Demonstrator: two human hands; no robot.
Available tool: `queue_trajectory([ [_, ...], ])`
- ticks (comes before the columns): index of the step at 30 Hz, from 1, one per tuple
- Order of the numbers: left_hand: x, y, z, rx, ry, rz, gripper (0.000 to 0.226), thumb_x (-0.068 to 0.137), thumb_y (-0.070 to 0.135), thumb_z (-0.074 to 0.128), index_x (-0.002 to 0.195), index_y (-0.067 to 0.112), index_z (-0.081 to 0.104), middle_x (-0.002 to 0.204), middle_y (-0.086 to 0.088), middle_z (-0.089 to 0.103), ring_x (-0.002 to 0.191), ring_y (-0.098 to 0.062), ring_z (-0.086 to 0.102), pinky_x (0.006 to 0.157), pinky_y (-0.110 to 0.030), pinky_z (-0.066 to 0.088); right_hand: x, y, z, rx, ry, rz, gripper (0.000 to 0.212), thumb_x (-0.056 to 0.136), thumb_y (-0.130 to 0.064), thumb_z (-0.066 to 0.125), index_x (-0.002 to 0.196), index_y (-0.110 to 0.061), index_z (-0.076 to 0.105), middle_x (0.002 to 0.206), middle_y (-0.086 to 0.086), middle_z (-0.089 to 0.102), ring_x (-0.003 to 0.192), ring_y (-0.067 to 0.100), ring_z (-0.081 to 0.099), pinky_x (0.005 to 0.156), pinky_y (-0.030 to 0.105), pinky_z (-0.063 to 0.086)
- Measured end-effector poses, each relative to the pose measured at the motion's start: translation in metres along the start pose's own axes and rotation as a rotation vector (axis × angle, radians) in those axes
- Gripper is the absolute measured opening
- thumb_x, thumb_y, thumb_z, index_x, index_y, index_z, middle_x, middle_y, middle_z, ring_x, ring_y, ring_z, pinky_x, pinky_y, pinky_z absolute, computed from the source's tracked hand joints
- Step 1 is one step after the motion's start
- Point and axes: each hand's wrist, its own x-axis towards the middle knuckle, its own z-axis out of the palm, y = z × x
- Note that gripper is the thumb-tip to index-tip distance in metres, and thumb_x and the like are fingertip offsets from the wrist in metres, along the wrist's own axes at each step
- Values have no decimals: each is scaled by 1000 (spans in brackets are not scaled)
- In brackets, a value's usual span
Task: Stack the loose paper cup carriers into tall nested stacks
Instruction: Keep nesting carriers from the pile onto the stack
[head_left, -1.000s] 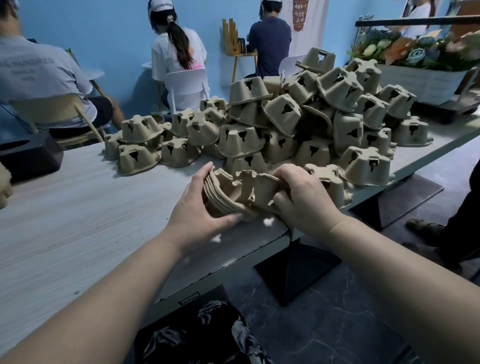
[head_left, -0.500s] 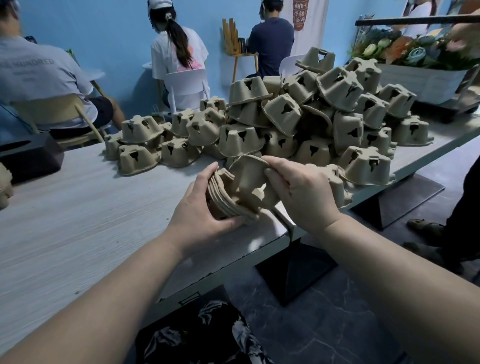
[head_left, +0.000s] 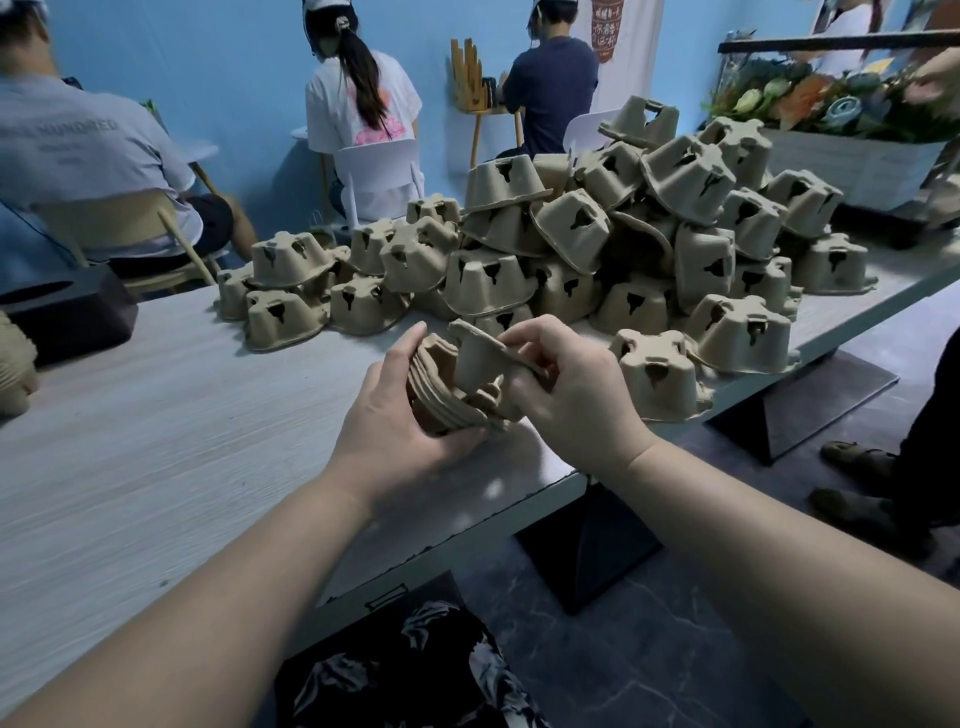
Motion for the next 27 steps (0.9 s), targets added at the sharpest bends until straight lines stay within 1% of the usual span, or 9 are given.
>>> queue_trajectory([
  [3,-2,5,2,39,-14,18,113,56,57,85,149,40,23,139,5,41,115,0,40,95,-17,30,3,-1,4,22,71,40,18,84,-12,66,99,-21,65,65,-16,56,61,1,54,64,14,44],
  [6,-2,9,5,63,-13,34,111,61,47,88,150,40,21,140,3,40,114,0,40,94,-16,30,6,-4,9,76,44,81,14,85,-13,68,97,-22,67,67,-13,60,61,2,55,63,10,42],
  [9,-2,8,4,71,2,12,112,61,48,87,151,40,19,141,3,39,121,-7,44,94,-20,32,5,-2,9,67,21,52,19,85,-17,68,103,-23,72,68,-11,63,59,4,54,64,16,46],
  [12,-5,9,2,158,26,22,112,63,54,83,152,40,17,138,1,37,114,-10,46,91,-25,38,4,1,6,20,21,41,22,87,-22,63,106,-27,73,75,-9,71,67,4,62,72,27,53],
  [14,-7,11,3,282,33,88,111,64,58,80,151,40,14,137,-3,37,115,-22,52,89,-34,45,3,2,5,-12,66,46,22,87,-25,59,102,-25,74,77,-8,73,72,8,66,74,33,55],
  [18,-6,16,7,411,43,181,108,65,57,79,150,39,14,136,-9,39,115,-31,53,85,-41,49,2,1,12,-90,49,8,24,86,-24,58,104,-23,74,80,-5,74,72,11,68,72,33,55],
  [20,-5,17,8,368,39,134,108,65,54,81,152,37,19,136,-6,38,116,-29,53,86,-38,47,1,1,13,-59,9,1,27,86,-22,59,109,-21,72,85,-7,74,76,6,66,74,27,53],
  [23,-2,11,4,196,34,21,113,62,49,85,152,37,19,138,0,38,121,-19,49,93,-27,39,-1,1,7,69,-151,50,40,84,-20,54,123,-22,64,97,-13,69,86,-2,61,80,14,46],
  [27,-1,6,0,89,39,-18,115,61,43,87,153,34,18,138,2,39,126,-11,41,96,-16,27,-4,2,-1,72,-289,52,54,84,-12,44,137,-21,51,110,-15,61,99,1,55,87,5,37],
])
